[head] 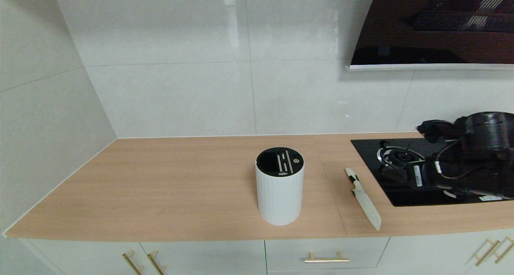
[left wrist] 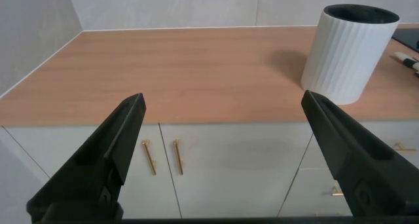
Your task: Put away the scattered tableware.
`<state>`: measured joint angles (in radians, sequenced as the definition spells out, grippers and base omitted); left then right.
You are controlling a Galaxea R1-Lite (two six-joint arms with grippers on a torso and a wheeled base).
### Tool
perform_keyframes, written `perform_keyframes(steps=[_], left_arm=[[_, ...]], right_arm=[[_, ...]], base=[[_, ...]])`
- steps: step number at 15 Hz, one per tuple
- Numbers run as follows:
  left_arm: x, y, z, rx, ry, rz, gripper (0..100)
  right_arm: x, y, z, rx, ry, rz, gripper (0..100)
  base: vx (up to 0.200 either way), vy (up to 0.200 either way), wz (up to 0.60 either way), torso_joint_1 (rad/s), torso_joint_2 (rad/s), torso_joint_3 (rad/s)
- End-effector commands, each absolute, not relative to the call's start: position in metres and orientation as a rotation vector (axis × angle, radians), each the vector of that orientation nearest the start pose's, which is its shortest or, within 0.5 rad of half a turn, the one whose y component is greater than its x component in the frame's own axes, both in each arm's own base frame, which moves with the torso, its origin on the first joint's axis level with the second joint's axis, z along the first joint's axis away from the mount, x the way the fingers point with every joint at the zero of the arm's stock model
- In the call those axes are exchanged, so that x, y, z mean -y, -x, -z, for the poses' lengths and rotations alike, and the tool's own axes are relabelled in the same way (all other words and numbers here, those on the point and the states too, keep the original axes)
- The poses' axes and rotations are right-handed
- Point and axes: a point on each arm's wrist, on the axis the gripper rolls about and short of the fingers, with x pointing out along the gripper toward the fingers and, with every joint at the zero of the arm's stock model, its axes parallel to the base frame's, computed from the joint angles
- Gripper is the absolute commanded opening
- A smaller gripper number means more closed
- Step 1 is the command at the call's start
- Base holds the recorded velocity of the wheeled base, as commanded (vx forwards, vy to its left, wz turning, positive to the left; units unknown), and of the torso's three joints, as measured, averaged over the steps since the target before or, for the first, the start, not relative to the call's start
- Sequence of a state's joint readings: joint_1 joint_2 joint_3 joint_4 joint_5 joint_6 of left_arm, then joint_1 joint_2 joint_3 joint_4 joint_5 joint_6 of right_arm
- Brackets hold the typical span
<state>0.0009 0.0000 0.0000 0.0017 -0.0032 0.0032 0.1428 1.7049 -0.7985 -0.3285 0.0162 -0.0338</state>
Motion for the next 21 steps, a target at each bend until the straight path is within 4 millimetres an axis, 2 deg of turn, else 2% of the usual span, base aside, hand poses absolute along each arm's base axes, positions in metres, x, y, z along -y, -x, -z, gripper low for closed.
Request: perform_keyframes(steps=[1,2,4,6,8,16,21], left_arm=[[0.0,0.023,-0.075,-0.002,-0.003,0.002,100],[0.0,0.023,-0.075,-0.002,-0.003,0.002,100],[0.0,0.023,-0.075,-0.003,-0.003,0.002,100],[0.0,0.023,-0.075,-0.002,-0.003,0.002,100],[0.0,0.023,-0.075,-0.002,-0.003,0.002,100],[0.0,0.023,-0.075,-0.002,-0.003,0.002,100],[0.0,0.023,-0.075,-0.002,-0.003,0.002,100]], right_arm=[[-0.057,-0.349,-0.085,-0.687,0.095,-0.169,100],[-0.057,-0.349,-0.084,-0.689,0.096,-0.167,100],[-0.061,-0.369,-0.043,-0.753,0.107,-0.157,100],[-0.062,-0.375,-0.031,-0.737,0.11,-0.16,100],[-0.067,-0.382,-0.009,-0.754,0.12,-0.163,100],[-0.063,-0.401,0.03,-0.76,0.111,-0.151,100],[-0.054,-0.416,0.038,-0.74,0.089,-0.123,100]], base=[[0.0,0.0,0.0,0.0,0.0,0.0],[0.0,0.0,0.0,0.0,0.0,0.0],[0.0,0.0,0.0,0.0,0.0,0.0],[0.0,0.0,0.0,0.0,0.0,0.0],[0.0,0.0,0.0,0.0,0.0,0.0],[0.0,0.0,0.0,0.0,0.0,0.0],[0.0,0.0,0.0,0.0,0.0,0.0]])
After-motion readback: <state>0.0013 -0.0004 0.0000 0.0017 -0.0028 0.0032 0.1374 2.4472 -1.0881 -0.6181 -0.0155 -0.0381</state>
